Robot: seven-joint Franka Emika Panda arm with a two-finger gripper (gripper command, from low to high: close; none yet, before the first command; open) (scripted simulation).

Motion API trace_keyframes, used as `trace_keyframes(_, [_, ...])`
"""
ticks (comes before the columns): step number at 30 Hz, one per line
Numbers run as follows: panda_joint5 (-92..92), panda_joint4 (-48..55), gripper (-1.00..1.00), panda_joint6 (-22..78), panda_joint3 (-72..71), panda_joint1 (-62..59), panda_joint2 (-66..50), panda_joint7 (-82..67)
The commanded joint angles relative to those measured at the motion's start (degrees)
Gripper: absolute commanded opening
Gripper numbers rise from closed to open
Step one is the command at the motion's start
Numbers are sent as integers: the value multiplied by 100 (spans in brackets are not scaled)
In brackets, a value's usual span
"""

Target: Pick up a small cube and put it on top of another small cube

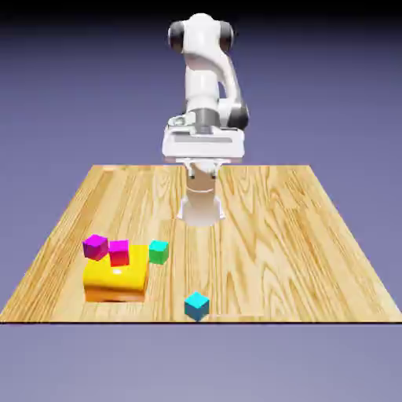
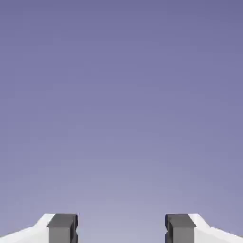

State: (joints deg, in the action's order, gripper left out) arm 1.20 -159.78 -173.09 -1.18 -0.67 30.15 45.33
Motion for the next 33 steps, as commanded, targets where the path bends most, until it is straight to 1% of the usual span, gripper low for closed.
trace_keyframes(1, [100, 102, 0, 76, -98, -113, -208, 239])
trace_keyframes(25, [2438, 2493, 0, 1862, -2398, -2765, -5095, 5850])
trace_keyframes(26, [2438, 2493, 0, 1862, -2398, -2765, -5095, 5850])
trace_keyframes(31, [3271, 2853, 0, 1175, -1517, -2077, -6132, 6490])
trace_keyframes(32, [3278, 2856, 0, 1169, -1510, -2071, -6141, 6496])
trace_keyframes(33, [3278, 2856, -100, 1169, -1510, -2071, -6141, 6496])
